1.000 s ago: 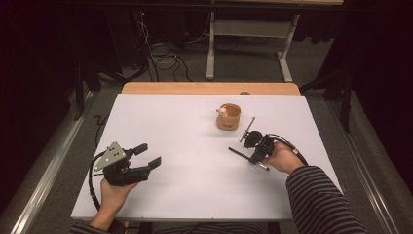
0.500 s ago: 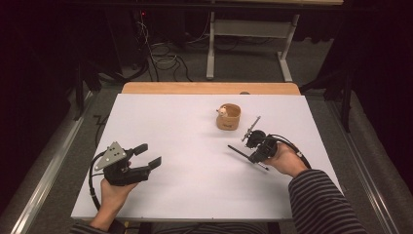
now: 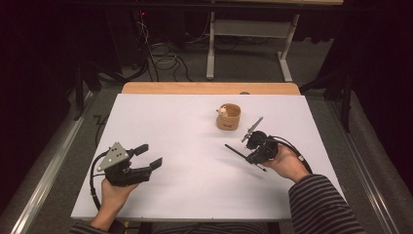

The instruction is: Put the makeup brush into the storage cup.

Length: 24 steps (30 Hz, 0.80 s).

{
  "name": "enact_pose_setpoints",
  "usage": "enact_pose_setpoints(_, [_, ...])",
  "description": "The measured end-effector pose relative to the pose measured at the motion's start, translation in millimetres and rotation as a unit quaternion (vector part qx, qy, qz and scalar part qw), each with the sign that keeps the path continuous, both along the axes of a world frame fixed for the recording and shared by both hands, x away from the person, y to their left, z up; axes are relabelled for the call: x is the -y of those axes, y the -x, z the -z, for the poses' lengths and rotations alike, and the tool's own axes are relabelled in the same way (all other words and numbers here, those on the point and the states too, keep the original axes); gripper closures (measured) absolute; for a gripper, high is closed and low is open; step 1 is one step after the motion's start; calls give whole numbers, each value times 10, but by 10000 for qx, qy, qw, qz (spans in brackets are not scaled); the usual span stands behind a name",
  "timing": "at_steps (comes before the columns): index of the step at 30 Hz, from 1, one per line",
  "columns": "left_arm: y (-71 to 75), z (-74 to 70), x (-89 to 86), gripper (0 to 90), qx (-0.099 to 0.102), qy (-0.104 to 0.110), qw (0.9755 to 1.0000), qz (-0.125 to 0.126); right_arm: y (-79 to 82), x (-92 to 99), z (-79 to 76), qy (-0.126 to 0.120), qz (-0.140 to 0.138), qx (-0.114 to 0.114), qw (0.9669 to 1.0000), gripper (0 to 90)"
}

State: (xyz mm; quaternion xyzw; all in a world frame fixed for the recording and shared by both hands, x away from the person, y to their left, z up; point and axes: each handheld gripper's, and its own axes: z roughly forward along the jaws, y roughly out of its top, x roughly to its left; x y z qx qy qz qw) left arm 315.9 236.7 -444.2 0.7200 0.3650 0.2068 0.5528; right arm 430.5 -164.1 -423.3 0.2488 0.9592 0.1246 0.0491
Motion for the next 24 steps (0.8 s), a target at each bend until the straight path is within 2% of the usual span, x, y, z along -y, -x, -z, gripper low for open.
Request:
enact_pose_setpoints(4, [0,-1,0,285,4,4,10000,-9,57,-15,-55,-177,-38,91,9998,858])
enact_pose_setpoints(10, [-2,2,5,287,-12,-35,10000,10,133,-6,-95,-393,32,108,9992,858])
enact_pose_setpoints(13, [-1,1,7,287,-8,-36,10000,8,179,13,-109,-617,58,144,9980,858])
enact_pose_setpoints(24, [-3,4,13,288,-35,-58,10000,0,355,49,-123,-1051,60,266,9941,858])
